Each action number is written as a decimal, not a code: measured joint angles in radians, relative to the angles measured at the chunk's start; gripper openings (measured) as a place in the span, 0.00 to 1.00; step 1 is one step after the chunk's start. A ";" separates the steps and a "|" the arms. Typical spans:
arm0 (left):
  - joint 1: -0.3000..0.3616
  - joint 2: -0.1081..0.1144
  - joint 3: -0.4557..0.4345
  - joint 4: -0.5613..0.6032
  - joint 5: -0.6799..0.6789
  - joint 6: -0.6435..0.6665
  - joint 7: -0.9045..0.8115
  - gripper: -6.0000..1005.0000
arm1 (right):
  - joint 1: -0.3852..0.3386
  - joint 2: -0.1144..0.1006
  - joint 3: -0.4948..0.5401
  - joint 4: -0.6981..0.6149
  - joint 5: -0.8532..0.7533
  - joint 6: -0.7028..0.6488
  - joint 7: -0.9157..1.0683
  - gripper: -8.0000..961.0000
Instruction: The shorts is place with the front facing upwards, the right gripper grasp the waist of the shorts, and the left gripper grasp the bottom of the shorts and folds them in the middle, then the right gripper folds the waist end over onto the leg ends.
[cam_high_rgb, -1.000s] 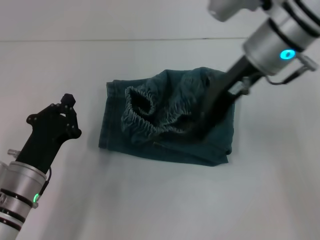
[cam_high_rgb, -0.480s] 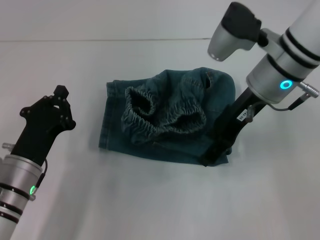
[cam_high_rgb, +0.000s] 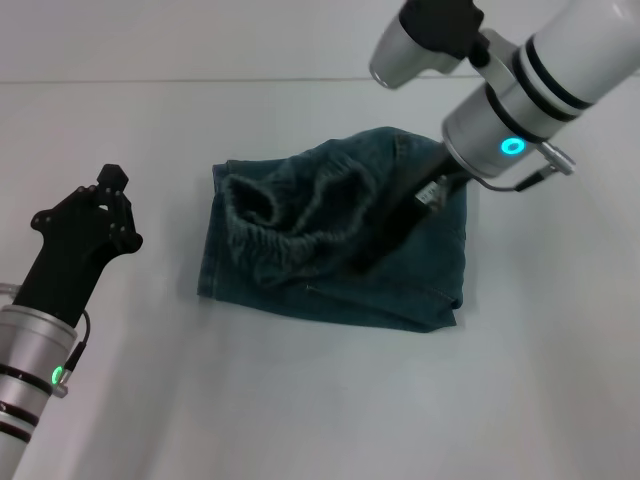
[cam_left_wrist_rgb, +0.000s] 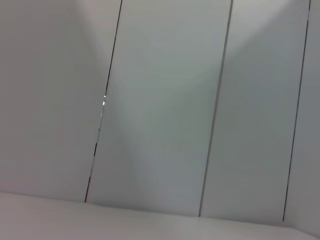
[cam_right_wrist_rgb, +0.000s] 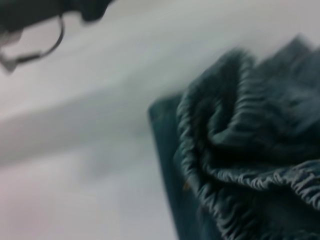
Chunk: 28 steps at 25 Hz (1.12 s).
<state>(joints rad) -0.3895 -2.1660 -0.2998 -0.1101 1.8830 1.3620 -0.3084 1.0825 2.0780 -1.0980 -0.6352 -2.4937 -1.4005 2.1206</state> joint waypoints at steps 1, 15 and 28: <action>0.000 0.000 0.000 0.003 0.000 0.003 -0.006 0.02 | 0.002 0.002 0.000 0.000 0.011 0.020 -0.004 0.98; 0.025 -0.002 -0.001 0.016 -0.002 0.010 -0.012 0.06 | -0.007 0.020 -0.027 0.106 0.372 0.393 -0.140 0.98; 0.059 0.003 0.034 0.118 0.008 0.123 -0.153 0.10 | -0.377 -0.018 0.002 -0.010 0.951 0.248 -0.503 0.98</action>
<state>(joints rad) -0.3301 -2.1634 -0.2654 0.0075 1.8907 1.4847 -0.4613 0.7059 2.0596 -1.0965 -0.6456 -1.5424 -1.1528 1.6180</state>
